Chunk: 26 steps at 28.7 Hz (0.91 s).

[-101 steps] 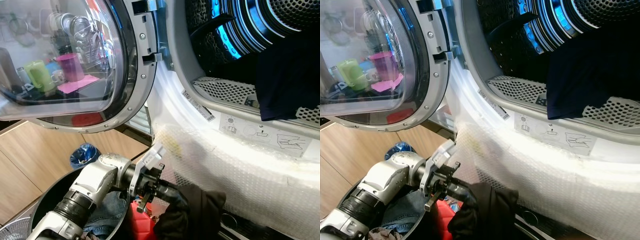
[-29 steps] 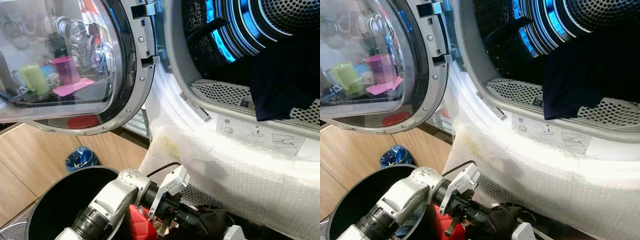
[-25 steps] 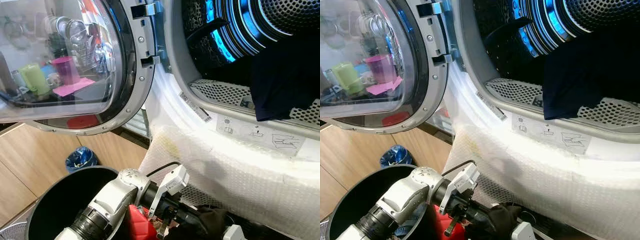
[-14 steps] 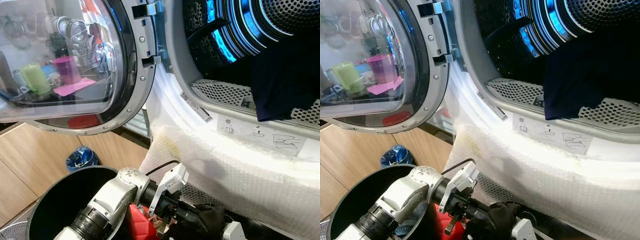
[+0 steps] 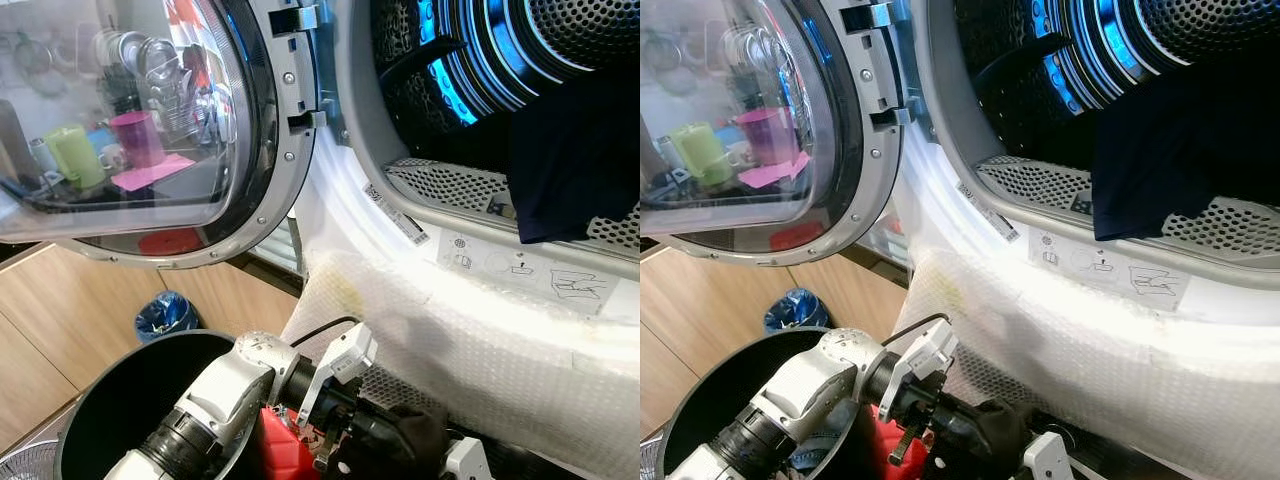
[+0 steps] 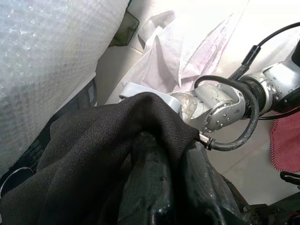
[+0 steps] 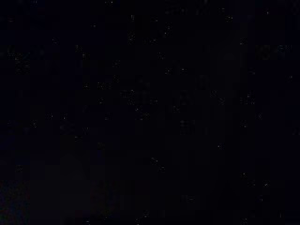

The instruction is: Clothes washing

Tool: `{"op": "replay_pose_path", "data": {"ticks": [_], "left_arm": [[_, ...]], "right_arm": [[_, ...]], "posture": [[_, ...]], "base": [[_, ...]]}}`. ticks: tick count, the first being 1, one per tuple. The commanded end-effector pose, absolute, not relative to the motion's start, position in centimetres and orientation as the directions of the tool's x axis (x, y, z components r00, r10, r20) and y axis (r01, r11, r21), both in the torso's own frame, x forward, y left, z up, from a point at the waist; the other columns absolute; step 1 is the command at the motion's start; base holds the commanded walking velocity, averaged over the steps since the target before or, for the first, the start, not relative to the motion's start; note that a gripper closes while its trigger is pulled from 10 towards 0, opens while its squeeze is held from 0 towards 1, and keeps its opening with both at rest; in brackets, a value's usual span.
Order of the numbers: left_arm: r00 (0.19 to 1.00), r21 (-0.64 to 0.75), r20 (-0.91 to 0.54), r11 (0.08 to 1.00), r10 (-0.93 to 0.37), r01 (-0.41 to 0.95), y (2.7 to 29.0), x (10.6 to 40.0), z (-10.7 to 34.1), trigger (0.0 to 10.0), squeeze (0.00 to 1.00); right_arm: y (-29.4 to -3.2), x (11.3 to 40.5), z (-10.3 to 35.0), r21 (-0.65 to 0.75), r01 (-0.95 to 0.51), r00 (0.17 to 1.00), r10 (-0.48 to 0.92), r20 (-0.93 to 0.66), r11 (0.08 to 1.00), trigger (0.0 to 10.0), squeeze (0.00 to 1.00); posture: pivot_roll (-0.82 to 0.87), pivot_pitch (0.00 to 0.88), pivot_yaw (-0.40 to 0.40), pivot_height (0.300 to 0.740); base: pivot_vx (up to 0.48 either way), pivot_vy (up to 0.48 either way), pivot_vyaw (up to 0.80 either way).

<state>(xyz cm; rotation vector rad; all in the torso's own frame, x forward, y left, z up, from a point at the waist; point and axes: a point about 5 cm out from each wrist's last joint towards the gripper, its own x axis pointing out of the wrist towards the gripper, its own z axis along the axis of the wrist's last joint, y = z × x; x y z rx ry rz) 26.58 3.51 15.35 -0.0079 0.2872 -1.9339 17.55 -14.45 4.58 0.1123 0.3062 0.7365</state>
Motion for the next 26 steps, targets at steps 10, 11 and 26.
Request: {"op": "replay_pose_path", "data": {"ticks": [10,11,26], "left_arm": [[-0.348,-0.139,-0.131,-0.331,-0.928,0.934,3.2,27.1,16.4,7.5,0.87],[-0.36,-0.15,-0.128,-0.341,-0.924,0.928,3.2,27.0,16.5,9.9,1.0],[-0.22,-0.18,-0.226,-0.181,-0.949,0.967,8.0,28.5,15.9,10.0,1.0]], "right_arm": [[-14.5,17.8,4.4,0.222,-0.625,0.711,0.663,-0.234,0.748,0.0,0.0],[-14.7,17.8,4.4,0.218,-0.628,0.708,0.664,-0.238,0.747,0.0,0.0],[-14.4,16.8,4.0,0.233,-0.619,0.705,0.662,-0.257,0.75,0.0,0.0]], "posture": [[0.0,0.0,0.126,0.74],[0.0,0.0,0.123,0.74],[-0.01,0.0,0.137,0.74]], "base": [[0.0,0.0,0.0],[0.0,0.0,0.0],[0.0,0.0,0.0]]}}
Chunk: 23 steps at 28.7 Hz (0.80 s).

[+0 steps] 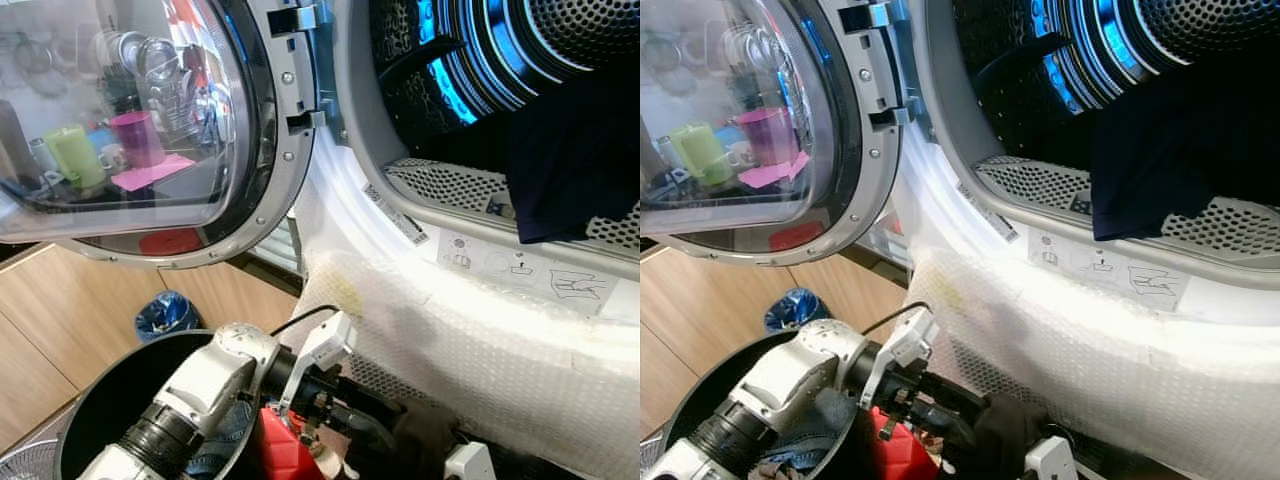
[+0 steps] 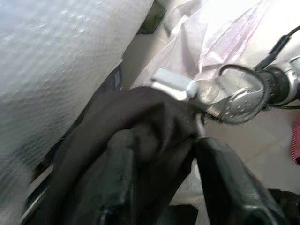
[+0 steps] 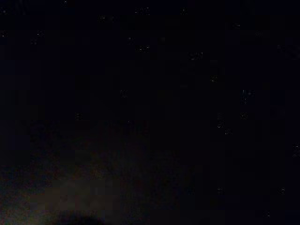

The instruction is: Clothes washing

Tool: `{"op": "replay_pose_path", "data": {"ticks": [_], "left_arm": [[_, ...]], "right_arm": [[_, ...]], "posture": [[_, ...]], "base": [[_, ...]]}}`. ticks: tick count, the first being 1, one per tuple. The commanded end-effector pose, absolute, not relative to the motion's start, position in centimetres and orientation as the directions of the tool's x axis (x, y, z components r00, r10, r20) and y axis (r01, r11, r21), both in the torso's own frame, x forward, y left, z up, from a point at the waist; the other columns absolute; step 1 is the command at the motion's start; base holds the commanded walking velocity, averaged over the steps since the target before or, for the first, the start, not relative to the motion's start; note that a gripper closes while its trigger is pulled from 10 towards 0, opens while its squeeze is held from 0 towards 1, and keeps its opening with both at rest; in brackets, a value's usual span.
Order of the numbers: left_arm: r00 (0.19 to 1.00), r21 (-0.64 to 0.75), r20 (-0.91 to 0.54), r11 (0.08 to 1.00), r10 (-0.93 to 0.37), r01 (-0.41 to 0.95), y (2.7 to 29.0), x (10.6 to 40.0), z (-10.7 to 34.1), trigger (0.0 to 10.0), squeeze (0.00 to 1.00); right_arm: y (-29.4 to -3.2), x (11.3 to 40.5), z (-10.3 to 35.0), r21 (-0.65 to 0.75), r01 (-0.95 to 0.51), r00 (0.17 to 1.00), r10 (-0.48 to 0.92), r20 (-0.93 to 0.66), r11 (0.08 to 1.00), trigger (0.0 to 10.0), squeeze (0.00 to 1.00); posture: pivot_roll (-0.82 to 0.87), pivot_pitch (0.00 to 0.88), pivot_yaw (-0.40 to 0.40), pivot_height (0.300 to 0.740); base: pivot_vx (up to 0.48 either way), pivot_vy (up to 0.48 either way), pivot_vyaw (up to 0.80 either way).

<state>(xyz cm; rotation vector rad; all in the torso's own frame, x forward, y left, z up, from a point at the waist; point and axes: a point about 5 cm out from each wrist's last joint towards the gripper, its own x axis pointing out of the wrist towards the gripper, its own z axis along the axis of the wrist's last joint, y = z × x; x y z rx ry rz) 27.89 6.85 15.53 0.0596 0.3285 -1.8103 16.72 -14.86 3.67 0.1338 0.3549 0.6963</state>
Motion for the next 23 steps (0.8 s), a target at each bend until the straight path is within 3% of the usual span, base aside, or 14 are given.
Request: {"op": "replay_pose_path", "data": {"ticks": [1,11,23], "left_arm": [[-0.204,-0.174,-0.235,-0.165,-0.951,0.971,8.3,28.6,15.8,10.0,1.0],[-0.115,-0.172,-0.29,-0.067,-0.95,0.983,11.1,29.1,15.5,10.0,1.0],[-0.089,-0.174,-0.299,-0.038,-0.95,0.984,12.4,29.6,15.9,10.0,1.0]], "right_arm": [[-14.4,16.9,4.0,0.233,-0.618,0.706,0.66,-0.258,0.751,0.0,0.0],[-14.8,16.7,3.9,0.229,-0.612,0.709,0.653,-0.264,0.757,0.0,0.0],[-14.5,17.5,4.1,0.218,-0.612,0.718,0.65,-0.25,0.76,0.0,0.0]], "posture": [[-0.01,0.0,0.138,0.74],[0.0,0.0,0.125,0.74],[0.0,0.0,0.145,0.74]], "base": [[0.0,0.0,0.0],[0.0,0.0,0.0],[0.0,0.0,0.0]]}}
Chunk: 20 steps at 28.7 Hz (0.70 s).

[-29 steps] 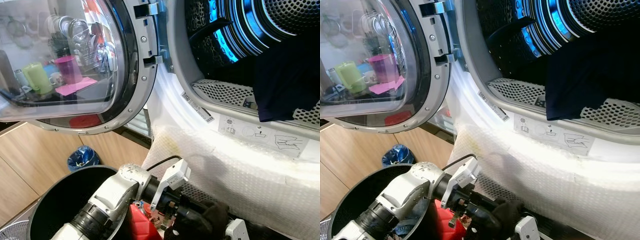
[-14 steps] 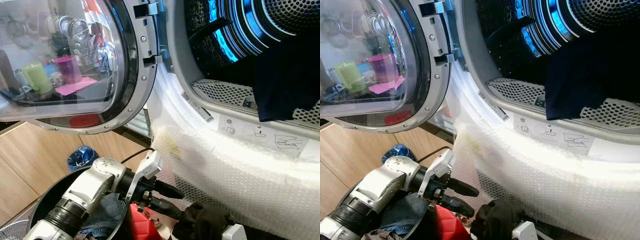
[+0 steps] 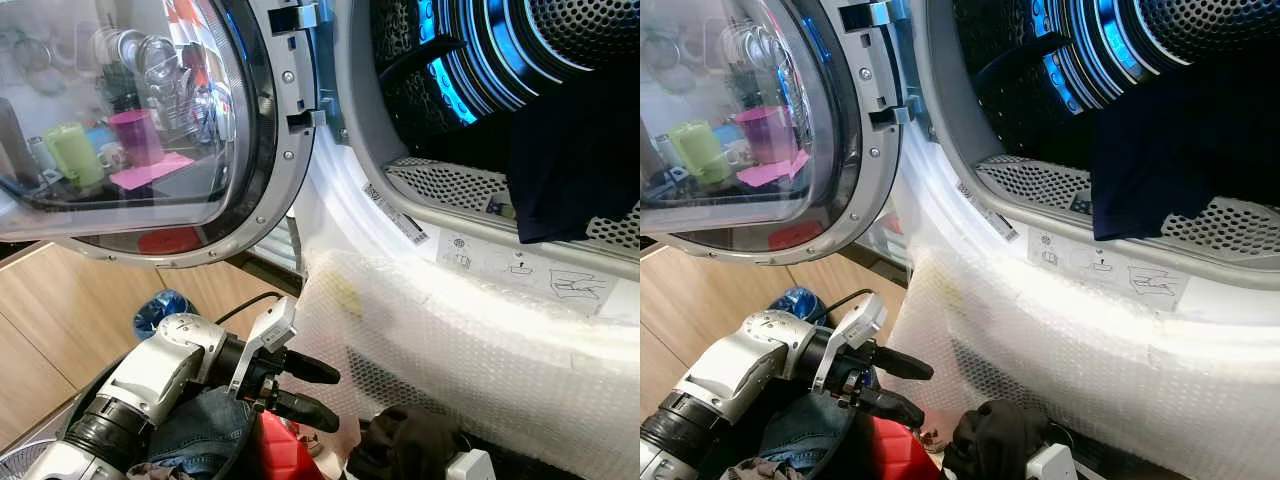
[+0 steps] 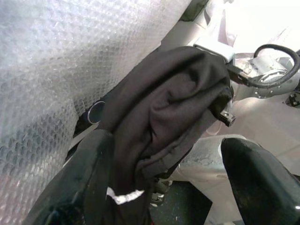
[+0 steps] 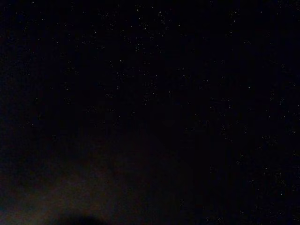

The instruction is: Clothes washing

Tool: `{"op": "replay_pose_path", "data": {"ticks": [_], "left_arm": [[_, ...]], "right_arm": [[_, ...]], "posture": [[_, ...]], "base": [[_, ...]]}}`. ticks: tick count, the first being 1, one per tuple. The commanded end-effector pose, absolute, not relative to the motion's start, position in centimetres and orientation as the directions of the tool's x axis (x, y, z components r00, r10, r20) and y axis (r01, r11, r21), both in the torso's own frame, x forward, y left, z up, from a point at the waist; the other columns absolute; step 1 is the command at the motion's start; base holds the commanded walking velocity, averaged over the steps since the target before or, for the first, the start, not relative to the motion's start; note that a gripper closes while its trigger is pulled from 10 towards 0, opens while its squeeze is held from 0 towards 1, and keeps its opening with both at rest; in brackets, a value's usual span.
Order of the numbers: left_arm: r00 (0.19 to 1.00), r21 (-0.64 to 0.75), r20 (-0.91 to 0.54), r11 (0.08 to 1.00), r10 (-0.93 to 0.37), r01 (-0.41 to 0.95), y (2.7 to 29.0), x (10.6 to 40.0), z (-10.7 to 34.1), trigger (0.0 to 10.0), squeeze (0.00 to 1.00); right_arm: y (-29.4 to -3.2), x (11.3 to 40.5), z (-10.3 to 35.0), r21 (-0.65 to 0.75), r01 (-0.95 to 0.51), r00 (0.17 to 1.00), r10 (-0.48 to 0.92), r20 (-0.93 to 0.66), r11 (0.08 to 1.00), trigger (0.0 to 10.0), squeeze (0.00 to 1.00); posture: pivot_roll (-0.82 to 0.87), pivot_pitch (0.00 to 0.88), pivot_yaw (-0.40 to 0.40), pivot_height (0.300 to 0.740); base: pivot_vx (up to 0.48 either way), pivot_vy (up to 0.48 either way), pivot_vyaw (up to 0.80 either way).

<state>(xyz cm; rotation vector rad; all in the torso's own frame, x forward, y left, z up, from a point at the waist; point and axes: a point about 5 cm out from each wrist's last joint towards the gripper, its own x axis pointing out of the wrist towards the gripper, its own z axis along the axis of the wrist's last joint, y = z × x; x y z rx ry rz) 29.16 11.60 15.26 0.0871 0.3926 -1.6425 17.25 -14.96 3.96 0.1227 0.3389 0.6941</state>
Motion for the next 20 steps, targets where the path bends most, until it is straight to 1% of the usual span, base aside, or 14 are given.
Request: {"op": "replay_pose_path", "data": {"ticks": [1,4,6,8,10,11,12,13,14,15,16,17,19,20], "left_arm": [[-0.09,-0.174,-0.3,-0.038,-0.95,0.984,12.5,29.7,16.0,10.0,1.0],[-0.082,-0.16,-0.276,-0.038,-0.958,0.986,12.5,29.9,16.9,10.0,1.0],[-0.081,-0.183,-0.186,-0.046,-0.979,0.982,12.3,30.0,18.0,10.0,1.0],[-0.083,-0.192,-0.164,-0.051,-0.983,0.98,12.5,30.0,18.2,10.0,1.0],[-0.088,-0.198,-0.191,-0.049,-0.978,0.979,13.0,29.8,17.9,10.0,1.0],[-0.078,-0.187,-0.249,-0.032,-0.965,0.982,13.4,29.7,17.2,10.0,1.0],[-0.078,-0.187,-0.249,-0.032,-0.965,0.982,13.4,29.7,17.2,10.0,1.0],[-0.006,-0.114,-0.429,0.047,-0.904,0.992,14.5,30.0,15.1,10.0,0.56],[0.03,-0.068,-0.497,0.074,-0.867,0.995,15.0,30.2,14.2,10.0,0.56],[0.179,0.078,-0.606,0.166,-0.775,0.983,15.7,31.1,12.3,10.0,0.0],[0.262,0.136,-0.61,0.226,-0.748,0.965,15.8,31.6,11.7,10.0,0.0],[0.313,0.171,-0.607,0.265,-0.73,0.949,15.8,32.0,11.3,10.0,0.0],[0.423,0.202,-0.549,0.377,-0.721,0.904,15.4,32.7,10.8,10.0,0.0],[0.421,0.191,-0.537,0.381,-0.731,0.905,15.1,32.5,10.5,10.0,0.0]], "right_arm": [[-14.5,17.6,4.1,0.219,-0.61,0.722,0.648,-0.244,0.762,0.0,0.0],[-14.1,17.4,3.6,0.231,-0.609,0.716,0.651,-0.253,0.759,0.0,0.0],[-14.1,16.9,3.2,0.241,-0.614,0.701,0.659,-0.272,0.752,0.0,0.0],[-14.3,16.8,3.2,0.238,-0.612,0.702,0.657,-0.277,0.754,0.0,0.0],[-14.6,16.7,3.3,0.235,-0.607,0.707,0.65,-0.277,0.76,0.0,0.0],[-14.8,16.7,3.4,0.233,-0.605,0.71,0.648,-0.275,0.761,0.0,0.0],[-14.8,16.7,3.4,0.233,-0.605,0.71,0.648,-0.275,0.761,0.0,0.0],[-15.0,16.5,3.5,0.227,-0.607,0.711,0.648,-0.274,0.762,0.0,0.0],[-15.0,16.4,3.6,0.224,-0.609,0.71,0.649,-0.274,0.761,0.0,0.0],[-15.1,16.2,3.7,0.22,-0.612,0.709,0.65,-0.274,0.76,0.0,0.0],[-15.1,16.0,3.7,0.22,-0.616,0.705,0.654,-0.275,0.757,0.0,0.0],[-15.1,15.9,3.8,0.221,-0.618,0.702,0.656,-0.276,0.754,0.0,0.0],[-15.1,15.5,3.9,0.218,-0.632,0.688,0.668,-0.284,0.744,0.0,0.0],[-15.3,15.5,4.3,0.208,-0.628,0.699,0.661,-0.273,0.75,0.0,0.0]], "posture": [[0.0,0.0,0.145,0.74],[0.02,0.0,0.142,0.74],[0.02,0.0,0.137,0.74],[0.02,0.0,0.137,0.74],[0.02,0.0,0.137,0.74],[0.02,0.0,0.137,0.74],[0.02,0.0,0.137,0.74],[0.02,0.0,0.137,0.74],[0.02,0.0,0.137,0.74],[0.02,0.0,0.136,0.74],[0.01,0.0,0.131,0.74],[0.01,0.0,0.128,0.74],[0.02,0.0,0.125,0.74],[0.02,0.0,0.128,0.74]], "base": [[0.0,0.0,0.0],[0.0,0.0,0.0],[0.0,0.0,0.0],[0.0,0.0,0.0],[0.0,0.0,0.0],[0.0,0.0,0.0],[0.0,0.0,0.0],[0.0,0.0,0.0],[0.0,0.0,0.0],[0.0,0.0,0.0],[0.0,0.0,0.0],[0.0,0.0,0.0],[0.0,0.0,0.0],[0.0,0.0,0.0]]}}
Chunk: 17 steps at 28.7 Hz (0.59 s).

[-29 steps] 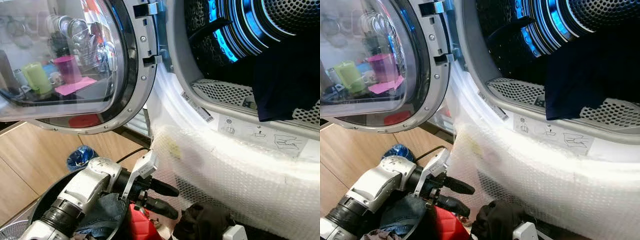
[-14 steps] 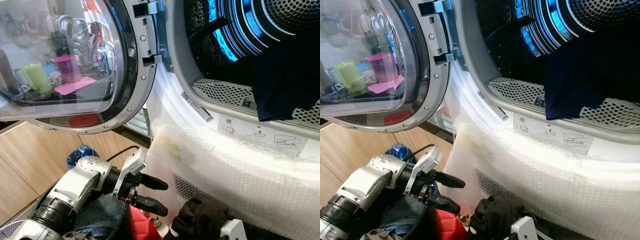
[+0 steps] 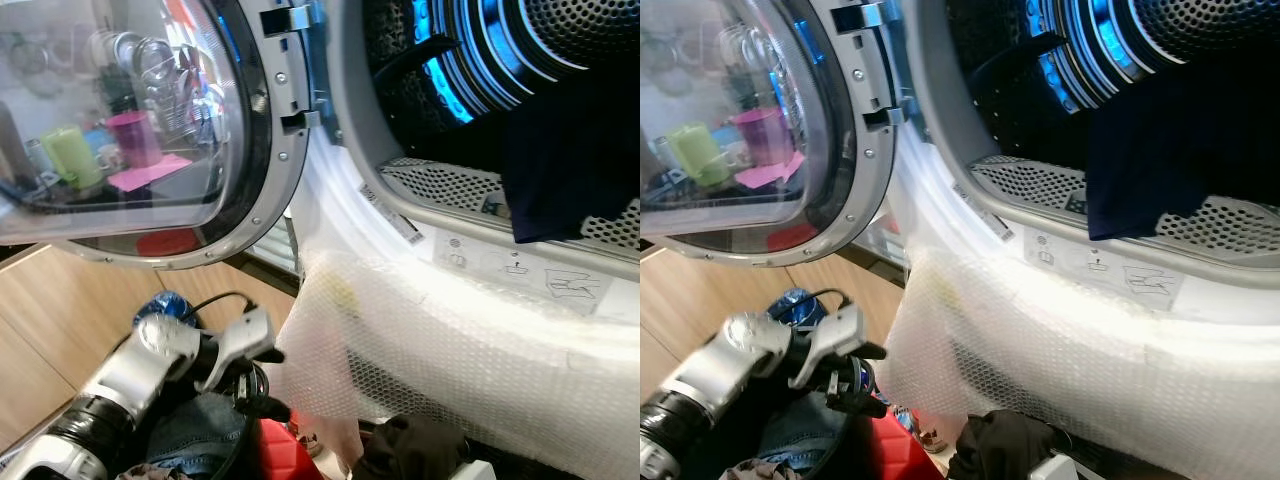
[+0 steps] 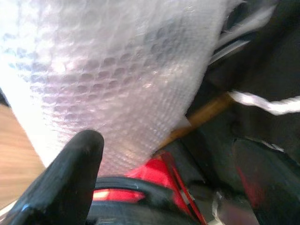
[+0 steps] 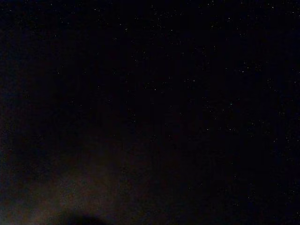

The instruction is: Clothes washing

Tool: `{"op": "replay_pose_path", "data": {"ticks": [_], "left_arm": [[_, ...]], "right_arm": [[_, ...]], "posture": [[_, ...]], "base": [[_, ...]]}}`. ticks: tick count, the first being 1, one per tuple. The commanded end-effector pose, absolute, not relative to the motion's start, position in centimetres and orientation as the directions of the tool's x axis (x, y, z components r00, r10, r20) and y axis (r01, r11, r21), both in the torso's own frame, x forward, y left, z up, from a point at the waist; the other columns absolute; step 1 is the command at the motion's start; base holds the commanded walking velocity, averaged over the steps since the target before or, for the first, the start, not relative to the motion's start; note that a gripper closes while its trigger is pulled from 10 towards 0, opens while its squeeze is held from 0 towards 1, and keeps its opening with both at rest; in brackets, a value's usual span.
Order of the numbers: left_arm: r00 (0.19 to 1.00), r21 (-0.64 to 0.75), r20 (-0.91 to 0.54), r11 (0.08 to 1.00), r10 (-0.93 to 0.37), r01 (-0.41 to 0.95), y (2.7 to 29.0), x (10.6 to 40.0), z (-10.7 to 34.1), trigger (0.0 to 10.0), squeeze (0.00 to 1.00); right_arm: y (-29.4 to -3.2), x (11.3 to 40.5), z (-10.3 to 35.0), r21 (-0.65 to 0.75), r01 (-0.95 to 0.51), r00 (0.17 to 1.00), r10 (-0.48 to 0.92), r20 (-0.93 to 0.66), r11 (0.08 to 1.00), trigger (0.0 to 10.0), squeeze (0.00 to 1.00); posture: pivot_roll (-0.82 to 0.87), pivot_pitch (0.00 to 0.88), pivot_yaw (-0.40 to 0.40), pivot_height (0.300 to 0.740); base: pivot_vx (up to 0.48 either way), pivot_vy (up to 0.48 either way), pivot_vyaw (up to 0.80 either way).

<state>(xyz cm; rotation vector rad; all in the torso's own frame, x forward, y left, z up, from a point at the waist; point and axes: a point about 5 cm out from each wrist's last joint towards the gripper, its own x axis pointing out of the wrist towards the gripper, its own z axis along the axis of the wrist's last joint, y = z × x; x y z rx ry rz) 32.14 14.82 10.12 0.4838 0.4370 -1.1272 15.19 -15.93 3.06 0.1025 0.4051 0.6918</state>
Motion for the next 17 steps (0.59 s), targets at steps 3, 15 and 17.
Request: {"op": "replay_pose_path", "data": {"ticks": [3,15,17], "left_arm": [[0.392,0.153,-0.521,0.369,-0.758,0.917,14.4,31.9,9.9,10.0,0.0],[0.341,0.134,-0.422,0.314,-0.84,0.94,11.9,31.5,9.2,10.0,0.0],[0.343,0.132,-0.421,0.317,-0.84,0.939,11.9,31.6,9.1,10.0,0.0]], "right_arm": [[-15.7,15.7,5.6,0.188,-0.61,0.738,0.639,-0.219,0.77,0.0,0.0],[-16.2,16.8,19.9,0.007,-0.668,0.695,0.619,0.366,0.744,0.0,0.0],[-16.3,17.3,21.9,-0.026,-0.673,0.65,0.609,0.454,0.739,0.0,0.0]], "posture": [[0.01,0.0,0.128,0.74],[-0.01,0.0,0.137,0.74],[0.0,0.0,0.136,0.74]], "base": [[0.0,0.0,0.0],[0.0,0.0,0.0],[0.0,0.0,0.0]]}}
